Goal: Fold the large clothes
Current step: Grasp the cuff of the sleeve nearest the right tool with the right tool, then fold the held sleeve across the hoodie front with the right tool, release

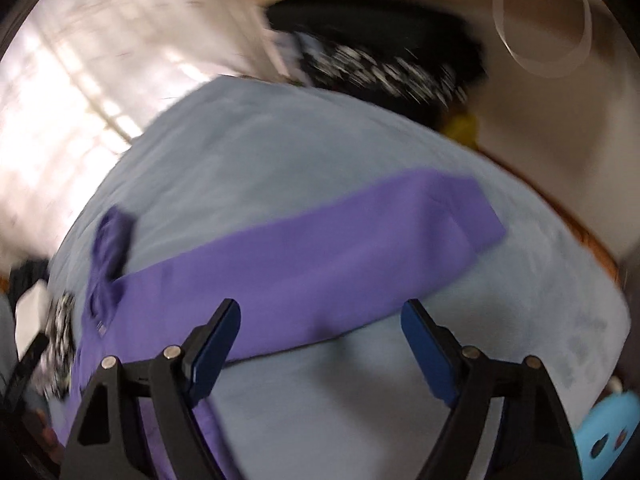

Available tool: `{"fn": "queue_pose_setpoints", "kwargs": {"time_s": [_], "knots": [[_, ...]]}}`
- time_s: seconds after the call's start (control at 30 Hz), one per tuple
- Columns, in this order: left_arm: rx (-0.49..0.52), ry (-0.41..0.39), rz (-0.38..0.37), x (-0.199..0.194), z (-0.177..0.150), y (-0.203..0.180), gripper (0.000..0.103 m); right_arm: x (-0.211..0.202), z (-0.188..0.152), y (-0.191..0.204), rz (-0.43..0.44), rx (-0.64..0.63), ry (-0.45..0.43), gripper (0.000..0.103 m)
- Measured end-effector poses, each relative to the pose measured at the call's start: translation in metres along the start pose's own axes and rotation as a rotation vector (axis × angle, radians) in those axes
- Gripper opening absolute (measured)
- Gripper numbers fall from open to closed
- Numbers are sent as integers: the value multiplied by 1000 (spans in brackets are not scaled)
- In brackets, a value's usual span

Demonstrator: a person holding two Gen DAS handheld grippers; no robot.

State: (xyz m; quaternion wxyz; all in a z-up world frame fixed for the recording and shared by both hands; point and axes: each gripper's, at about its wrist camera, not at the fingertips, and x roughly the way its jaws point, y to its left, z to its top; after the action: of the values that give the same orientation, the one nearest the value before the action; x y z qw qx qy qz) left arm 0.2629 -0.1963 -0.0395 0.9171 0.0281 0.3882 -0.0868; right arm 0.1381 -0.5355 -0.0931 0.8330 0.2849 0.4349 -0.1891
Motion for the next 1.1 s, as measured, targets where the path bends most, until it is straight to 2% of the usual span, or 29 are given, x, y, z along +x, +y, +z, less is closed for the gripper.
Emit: {"fn": "queue_pose_setpoints", "kwargs": {"time_s": [0.13,0.23,0.33,0.5,0.53,0.57,0.6,0.63,0.67,0.73,0.8,0.9,1.0,1.1], "knots": [[47,60,2,42,-3,-25,100,32,5,-43,-15,120,49,83],[46,84,16,64,-9,-36,99,49,3,-66,19,215,73,83],[23,127,-11,83,-14,-42,99,62,-1,-82,70,290,86,83],[34,166,-32,99,-24,-49,99,70,3,-95,148,396,22,83],[39,173,-36,100,-25,-50,99,70,5,-96,157,417,6,77],[45,177,-34,99,-26,-49,99,70,7,-97,152,434,-15,53],[57,185,-26,98,-26,-48,99,71,10,-97,138,438,-24,40],[67,188,-17,97,-26,-46,99,72,13,-96,140,437,-27,18],[71,191,-12,95,-26,-43,99,71,16,-93,156,431,-38,10],[57,210,-4,91,-25,-30,99,56,23,-75,134,371,-109,9],[39,239,-7,86,-23,-15,99,34,31,-44,149,265,-189,9],[-7,222,-12,71,-21,15,99,-8,34,39,267,34,-275,9],[-43,178,4,51,-23,49,99,-35,21,126,361,-199,-289,9],[-89,154,40,35,-28,92,99,-41,-18,219,414,-430,-246,11]]}}
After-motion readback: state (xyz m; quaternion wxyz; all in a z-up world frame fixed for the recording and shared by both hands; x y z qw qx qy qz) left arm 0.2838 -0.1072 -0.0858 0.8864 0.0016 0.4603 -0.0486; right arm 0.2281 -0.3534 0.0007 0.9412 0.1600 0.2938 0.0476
